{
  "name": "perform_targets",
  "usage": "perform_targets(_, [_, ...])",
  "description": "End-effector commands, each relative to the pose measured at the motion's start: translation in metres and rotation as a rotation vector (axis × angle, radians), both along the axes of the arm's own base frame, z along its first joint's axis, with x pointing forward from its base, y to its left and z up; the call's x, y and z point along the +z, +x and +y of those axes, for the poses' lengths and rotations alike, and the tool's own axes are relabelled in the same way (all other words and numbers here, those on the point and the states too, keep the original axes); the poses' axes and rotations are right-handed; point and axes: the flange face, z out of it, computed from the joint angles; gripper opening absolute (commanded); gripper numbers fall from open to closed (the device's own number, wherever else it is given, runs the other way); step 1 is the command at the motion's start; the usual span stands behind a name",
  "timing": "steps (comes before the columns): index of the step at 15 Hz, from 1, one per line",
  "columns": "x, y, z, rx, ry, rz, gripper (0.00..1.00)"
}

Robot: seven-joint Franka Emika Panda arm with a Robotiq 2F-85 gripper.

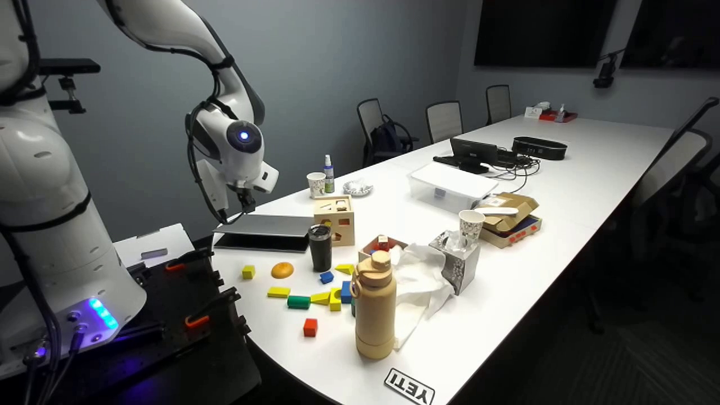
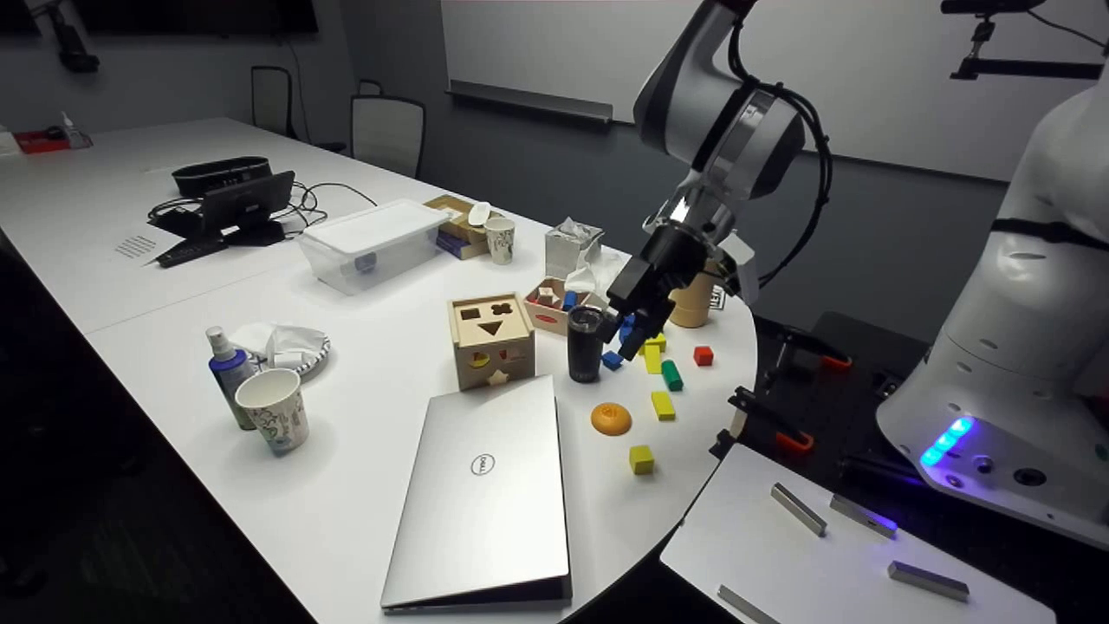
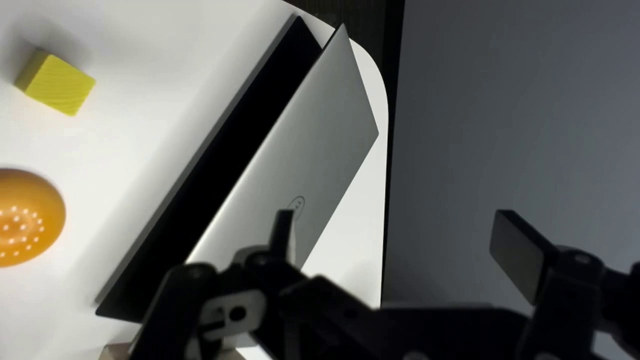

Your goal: Open the laptop and click on the space bar

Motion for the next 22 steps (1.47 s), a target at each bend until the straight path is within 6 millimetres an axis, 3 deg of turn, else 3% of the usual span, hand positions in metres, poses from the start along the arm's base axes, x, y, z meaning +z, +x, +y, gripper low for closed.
perform_targets(1, [-0.042,0.006,0.009,-0.013,-0.027,0.03,1.0])
perform_targets(11, [-0.126,0.042,0.006,-0.035,-0.029,0.042,1.0])
perform_targets(18, [-0.152,0.077,0.012,-0.041,-0.019,0.012,1.0])
perform_targets(22, [-0.163,0.085,0.015,-0.059,-0.01,0.01,1.0])
